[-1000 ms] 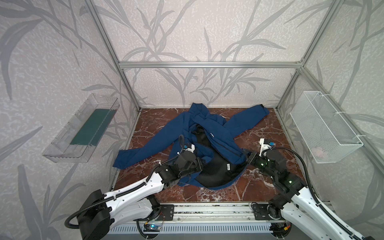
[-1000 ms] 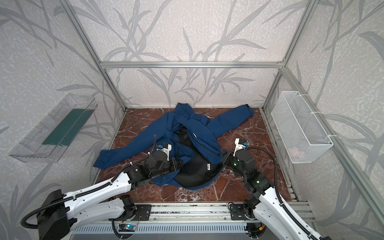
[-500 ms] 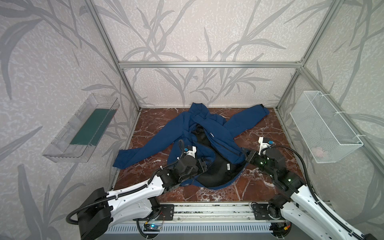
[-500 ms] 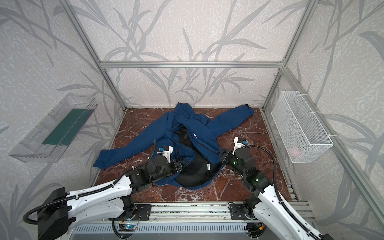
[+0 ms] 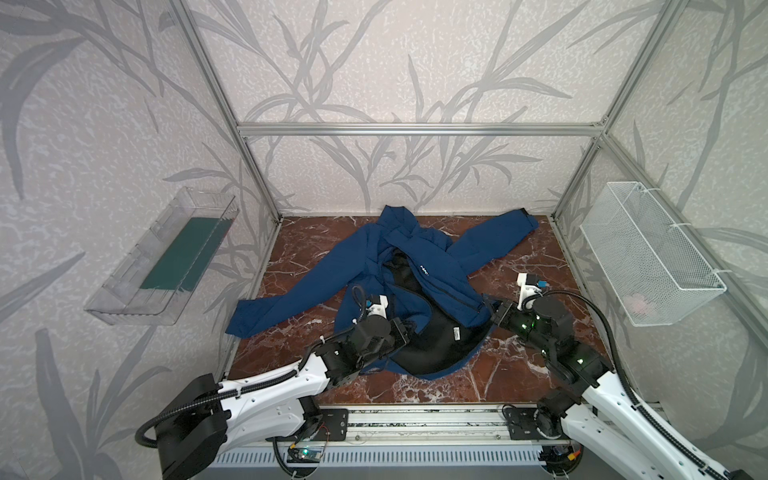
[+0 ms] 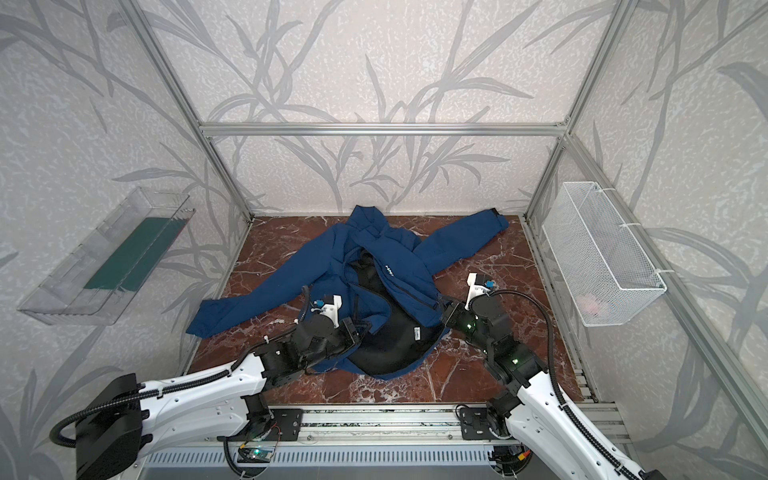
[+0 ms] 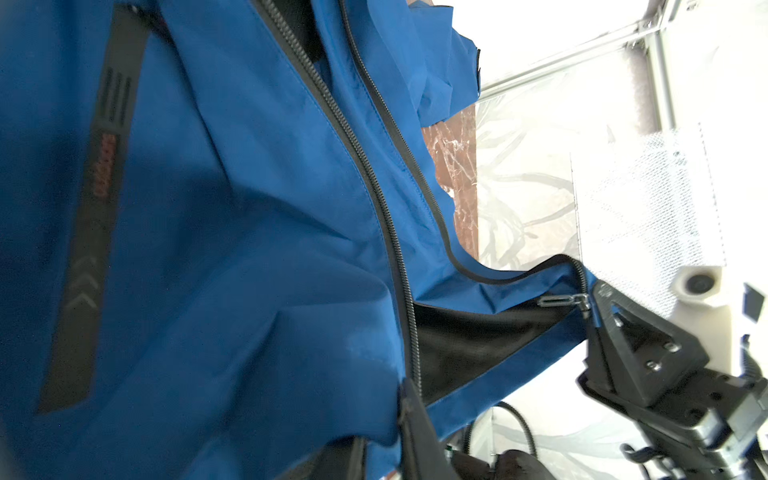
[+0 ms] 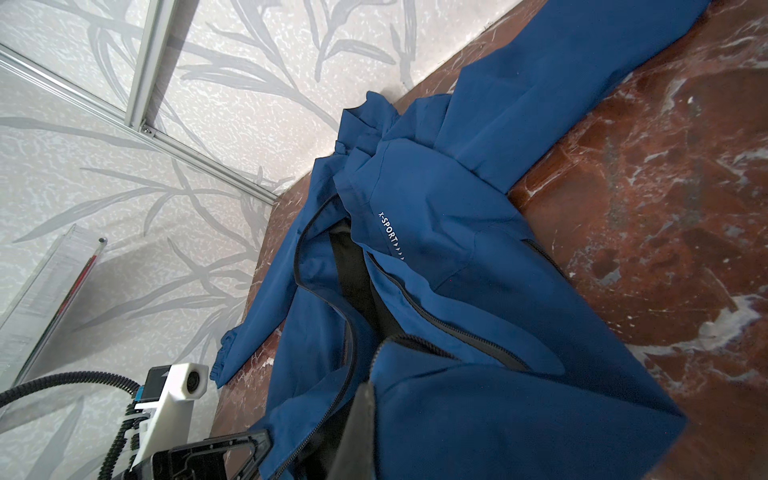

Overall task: Zip up the jacket
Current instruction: 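Hold the zipper edge with the left gripper beside the right gripper's hem, then lift both grippers upward, raising the jacket front edges together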

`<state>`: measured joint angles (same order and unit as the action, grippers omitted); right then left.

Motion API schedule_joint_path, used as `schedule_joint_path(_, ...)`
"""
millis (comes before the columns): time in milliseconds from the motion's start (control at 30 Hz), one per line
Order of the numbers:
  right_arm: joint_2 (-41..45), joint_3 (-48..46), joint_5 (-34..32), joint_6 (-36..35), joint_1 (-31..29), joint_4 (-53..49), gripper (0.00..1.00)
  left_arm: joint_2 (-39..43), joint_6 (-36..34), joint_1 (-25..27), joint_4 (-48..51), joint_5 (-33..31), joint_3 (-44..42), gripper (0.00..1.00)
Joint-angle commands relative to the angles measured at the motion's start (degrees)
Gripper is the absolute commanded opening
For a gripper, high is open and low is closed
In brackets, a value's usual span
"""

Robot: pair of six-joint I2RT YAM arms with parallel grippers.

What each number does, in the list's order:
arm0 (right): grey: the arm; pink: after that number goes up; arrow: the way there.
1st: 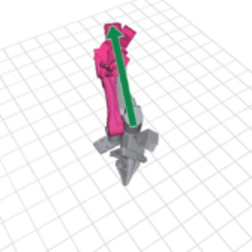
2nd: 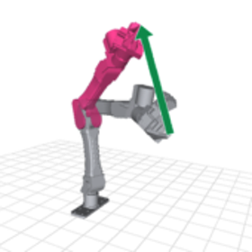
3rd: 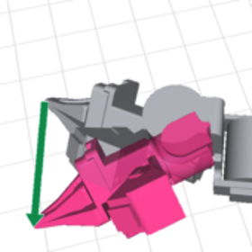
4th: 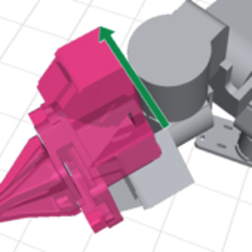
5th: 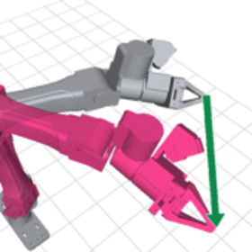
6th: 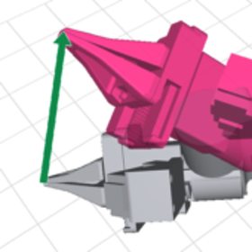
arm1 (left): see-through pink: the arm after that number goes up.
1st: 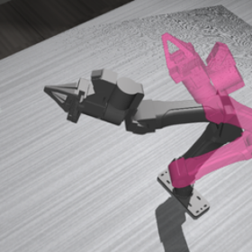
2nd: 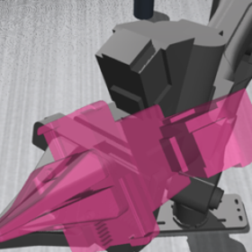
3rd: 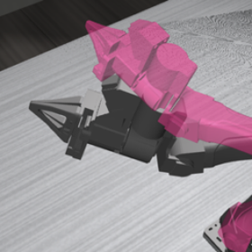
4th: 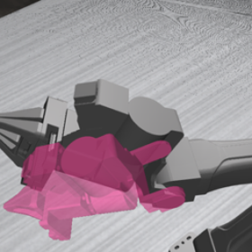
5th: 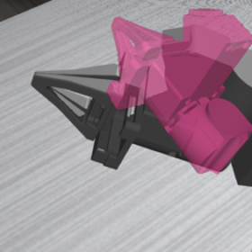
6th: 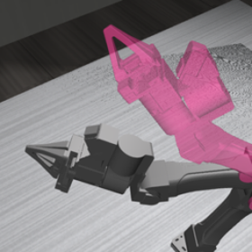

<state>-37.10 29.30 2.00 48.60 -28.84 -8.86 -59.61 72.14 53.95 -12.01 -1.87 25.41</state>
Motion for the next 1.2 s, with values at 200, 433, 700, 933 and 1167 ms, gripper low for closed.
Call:
schedule_joint_path(200, 0.2, 2.5, 0.5, -0.5, -0.2, 2.9, 0.0, -2.7, 1.0, 0.0, -5.4, 0.1, 0.0, 0.36)
schedule_joint_path(433, 0.1, 3.0, 0.5, -0.6, -0.2, 2.7, 0.0, -4.9, 1.2, 0.0, -8.0, 1.0, 0.4, 0.28)
schedule_joint_path(700, 1.5, 0.5, 3.8, -0.5, -0.2, 10.1, 0.0, -3.6, 0.2, 0.0, -8.5, 1.3, 1.4, 0.0)
schedule_joint_path(933, 1.9, -5.2, 7.6, 6.1, -0.2, 36.8, 0.0, -0.3, -15.0, 0.1, -13.8, -1.7, 10.6, 0.0)
schedule_joint_path(1167, -4.6, 2.7, 15.3, 7.9, -0.2, 47.5, 0.0, -1.9, -36.2, -0.3, -29.9, -6.4, 20.0, 0.0)
